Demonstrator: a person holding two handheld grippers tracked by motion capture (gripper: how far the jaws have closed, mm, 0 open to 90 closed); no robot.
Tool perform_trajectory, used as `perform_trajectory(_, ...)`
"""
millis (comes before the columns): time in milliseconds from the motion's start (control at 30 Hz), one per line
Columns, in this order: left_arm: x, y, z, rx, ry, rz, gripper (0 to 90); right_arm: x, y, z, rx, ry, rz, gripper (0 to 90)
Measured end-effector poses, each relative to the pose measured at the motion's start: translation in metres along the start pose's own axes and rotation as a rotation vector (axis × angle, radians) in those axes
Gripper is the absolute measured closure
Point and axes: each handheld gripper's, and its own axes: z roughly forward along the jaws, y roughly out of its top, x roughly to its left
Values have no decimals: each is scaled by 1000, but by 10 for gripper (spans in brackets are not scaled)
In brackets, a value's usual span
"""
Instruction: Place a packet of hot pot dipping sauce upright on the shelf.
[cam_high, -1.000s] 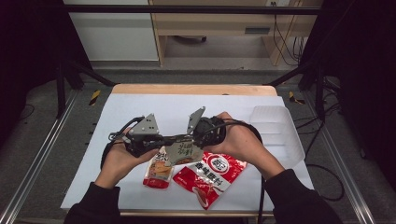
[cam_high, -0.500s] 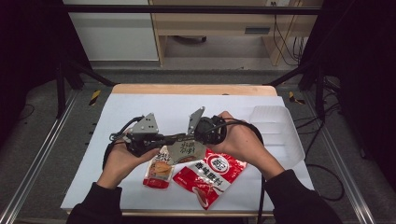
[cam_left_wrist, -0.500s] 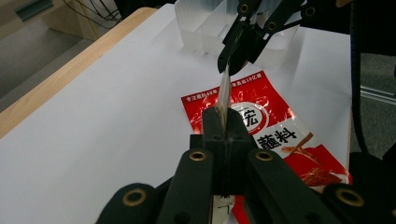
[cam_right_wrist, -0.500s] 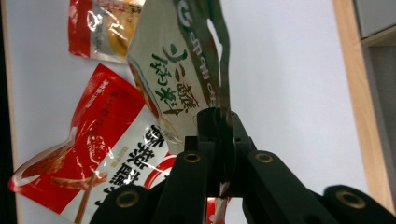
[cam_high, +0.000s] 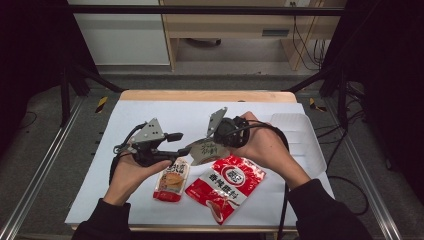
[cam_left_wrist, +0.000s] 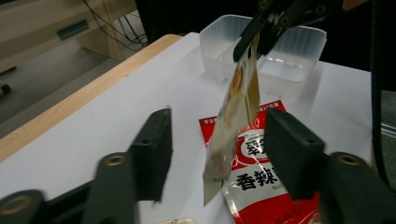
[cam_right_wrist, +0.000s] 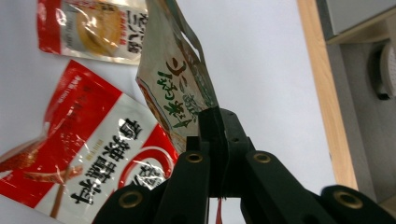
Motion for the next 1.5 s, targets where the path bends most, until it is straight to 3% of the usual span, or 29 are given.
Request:
perform_trajectory(100, -2, -11, -5, 2, 45, -8, 257, -10, -8, -9, -13, -29, 29, 900)
perform_trajectory(267, -4, -43, -17, 20, 96, -33, 114, -27, -25, -30, -32, -76, 79, 900)
perform_trajectory(433, 3, -80, -26, 82, 161, -89, 78, -45, -48, -47, -35, -119, 128, 900)
perform_trajectory(600, 7, -110, -42, 70, 214, -134, 61, -61, -74, -61, -31, -167, 182, 900)
perform_trajectory(667, 10, -124, -52, 62, 264, -151, 56, -69, -91, -69, -33, -198, 222, 900)
perform_trajectory(833, 15, -140, -61, 50, 321, -194, 54, -77, -109, -75, -33, -219, 261, 900)
perform_trajectory(900, 16, -147, -64, 66, 327, -198, 54, -80, -117, -78, -29, -229, 281, 900)
perform_trajectory(967, 18, -153, -67, 85, 358, -193, 54, -85, -128, -83, -25, -245, 299, 900)
perform_trajectory(1000, 19, -155, -69, 85, 366, -209, 54, -85, -128, -83, -25, -245, 299, 900)
perform_trajectory(1333, 35, -167, -81, 75, 465, -286, 55, -103, -162, -93, -40, -290, 360, 900)
perform_trajectory(1500, 36, -169, -82, 91, 475, -292, 55, -111, -173, -91, -34, -310, 383, 900)
